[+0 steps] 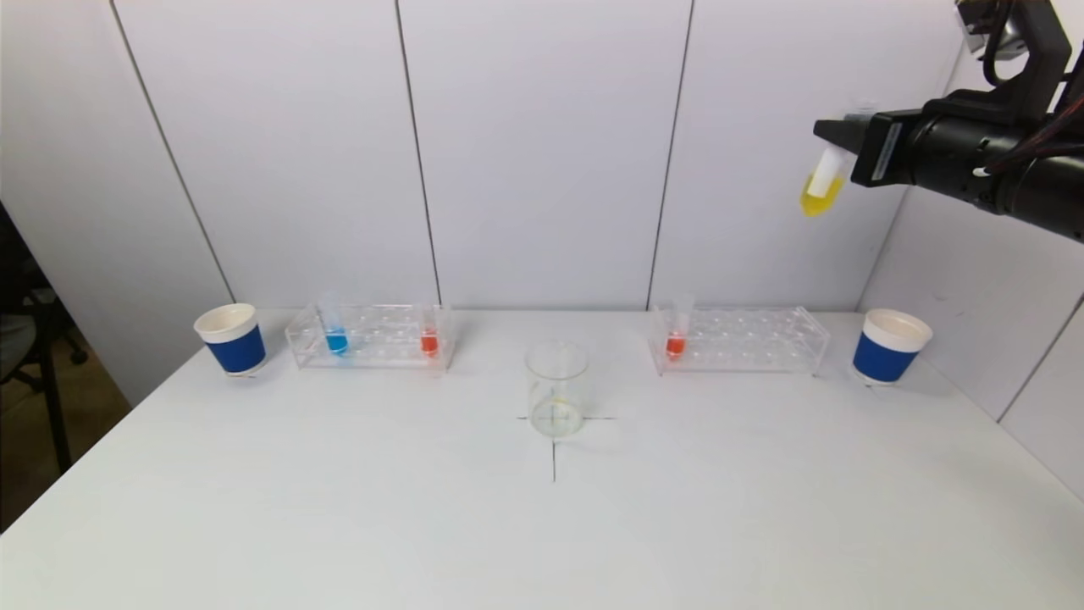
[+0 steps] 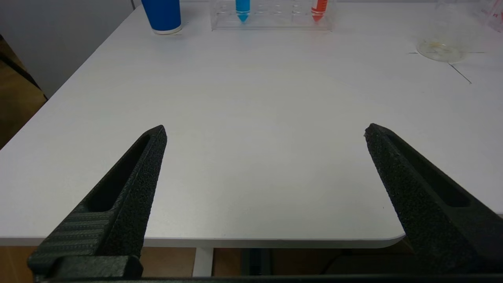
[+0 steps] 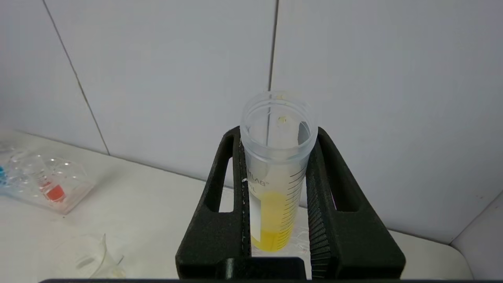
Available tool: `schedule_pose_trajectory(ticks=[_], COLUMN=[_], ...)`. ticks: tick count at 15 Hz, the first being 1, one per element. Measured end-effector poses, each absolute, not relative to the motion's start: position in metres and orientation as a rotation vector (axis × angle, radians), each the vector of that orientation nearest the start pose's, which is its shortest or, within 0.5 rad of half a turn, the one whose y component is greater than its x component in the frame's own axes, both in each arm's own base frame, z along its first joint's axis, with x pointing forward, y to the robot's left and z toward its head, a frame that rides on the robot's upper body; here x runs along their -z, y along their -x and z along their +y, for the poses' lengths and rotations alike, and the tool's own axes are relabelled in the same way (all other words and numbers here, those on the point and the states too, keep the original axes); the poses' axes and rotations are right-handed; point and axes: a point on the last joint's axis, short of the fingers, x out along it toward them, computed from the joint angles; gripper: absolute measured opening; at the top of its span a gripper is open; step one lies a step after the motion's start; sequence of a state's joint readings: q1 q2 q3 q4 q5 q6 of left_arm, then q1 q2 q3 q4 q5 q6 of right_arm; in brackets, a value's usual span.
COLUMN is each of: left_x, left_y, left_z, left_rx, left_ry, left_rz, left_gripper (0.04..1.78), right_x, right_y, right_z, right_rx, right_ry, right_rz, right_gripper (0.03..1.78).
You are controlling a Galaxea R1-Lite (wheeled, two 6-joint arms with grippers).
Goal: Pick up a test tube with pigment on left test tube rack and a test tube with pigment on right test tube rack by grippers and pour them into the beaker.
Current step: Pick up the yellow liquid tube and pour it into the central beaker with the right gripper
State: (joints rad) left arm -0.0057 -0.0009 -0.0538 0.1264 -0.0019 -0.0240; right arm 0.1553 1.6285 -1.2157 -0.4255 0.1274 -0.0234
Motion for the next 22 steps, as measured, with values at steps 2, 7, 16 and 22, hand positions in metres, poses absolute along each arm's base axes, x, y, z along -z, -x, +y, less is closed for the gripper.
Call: schedule_pose_trajectory(ticks=[2, 7, 16, 22], left_x=[-0.077, -0.077, -0.077, -0.077], left_y=[0.027, 0.027, 0.027, 0.027], left_z=[0.000, 0.000, 0.000, 0.000], left_rx=[0.007, 0.007, 0.007, 0.007], left_ry=[0.024, 0.024, 0.024, 0.024], left_rz=[0.072, 0.072, 0.072, 0.072], left_gripper=[1.76, 1.76, 1.76, 1.76], right_x=[-0.304, -0.316, -0.293, -0.261], right_y=[-0.305, -0.310, -0.339, -0.365], right_z=[0.052, 0.056, 0.101, 0.138], right_rx=[-0.336, -0.461, -0.646, -0.772], right_ry=[0.050, 0.195, 0.348, 0.429], right_rz=[0.007, -0.067, -0.074, -0.065], right_gripper=[0.47, 0.47, 0.47, 0.47])
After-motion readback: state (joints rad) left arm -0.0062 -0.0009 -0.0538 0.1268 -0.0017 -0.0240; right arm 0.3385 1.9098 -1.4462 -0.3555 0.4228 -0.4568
